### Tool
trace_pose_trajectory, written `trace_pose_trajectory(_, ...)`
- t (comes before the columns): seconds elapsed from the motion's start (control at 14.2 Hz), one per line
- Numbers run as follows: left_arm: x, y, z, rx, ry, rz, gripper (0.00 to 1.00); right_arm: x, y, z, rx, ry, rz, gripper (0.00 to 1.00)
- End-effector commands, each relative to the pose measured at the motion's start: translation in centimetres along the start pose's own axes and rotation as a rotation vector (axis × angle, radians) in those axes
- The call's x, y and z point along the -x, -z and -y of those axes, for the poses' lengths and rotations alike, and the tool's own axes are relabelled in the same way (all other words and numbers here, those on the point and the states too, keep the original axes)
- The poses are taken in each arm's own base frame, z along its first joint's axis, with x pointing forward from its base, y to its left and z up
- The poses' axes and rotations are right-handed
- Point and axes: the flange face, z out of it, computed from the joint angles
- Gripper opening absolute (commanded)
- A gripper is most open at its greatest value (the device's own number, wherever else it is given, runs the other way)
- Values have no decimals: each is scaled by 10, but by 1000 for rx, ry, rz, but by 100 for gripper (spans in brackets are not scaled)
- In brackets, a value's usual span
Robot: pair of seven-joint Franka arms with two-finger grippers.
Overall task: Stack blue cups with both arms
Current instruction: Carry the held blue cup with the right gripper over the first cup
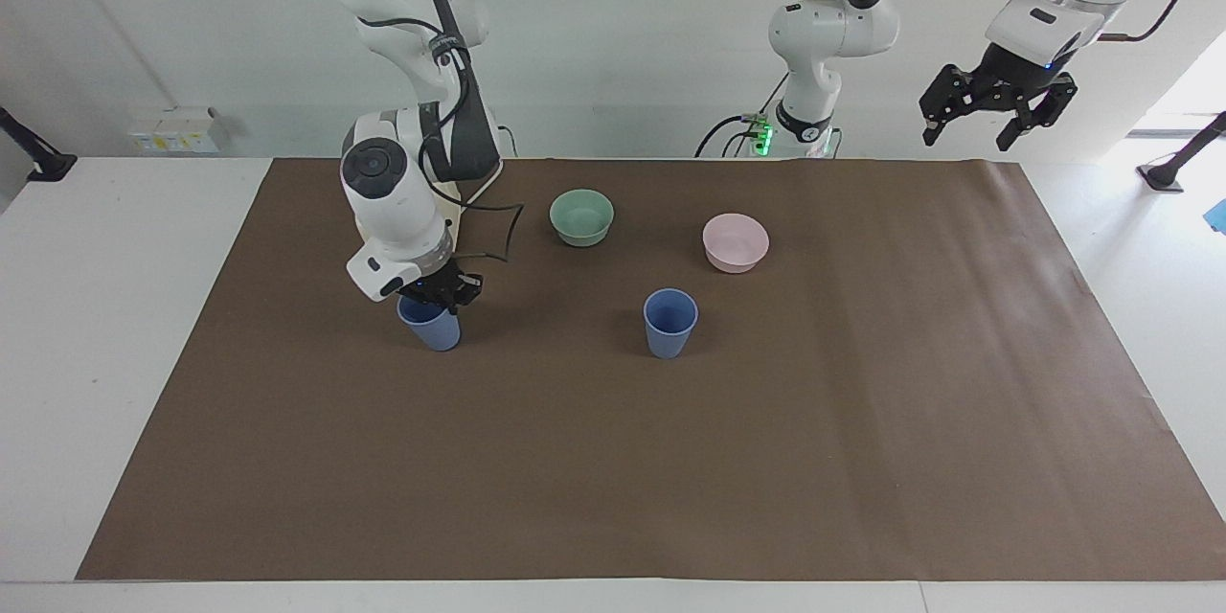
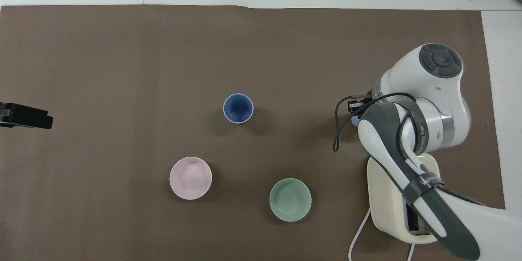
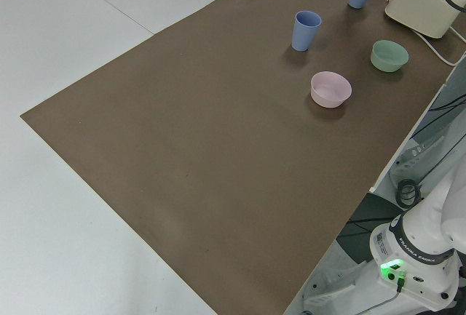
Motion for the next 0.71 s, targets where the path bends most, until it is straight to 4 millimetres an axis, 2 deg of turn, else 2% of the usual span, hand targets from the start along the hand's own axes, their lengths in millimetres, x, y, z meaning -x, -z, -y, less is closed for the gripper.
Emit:
trace_pose_trajectory(0.0, 11, 3, 3, 7, 5, 5, 100, -7, 54, 5, 9, 21, -8, 0)
trace_pose_trajectory(0.07, 10, 3, 1, 8, 4, 5, 100, -9, 73, 10, 4, 19, -24, 0)
trace_pose_trajectory(0.14, 11, 3, -2, 6, -4, 7, 100, -12, 85, 27, 1, 11, -29, 0)
trace_pose_trajectory(0.35, 11, 2, 1, 7, 2, 7, 100, -14, 103, 83, 8, -142, -28, 0)
trace_pose_trajectory(0.64, 11, 2, 4, 7, 7, 6, 100, -16, 120, 123, -10, -147, -57, 0)
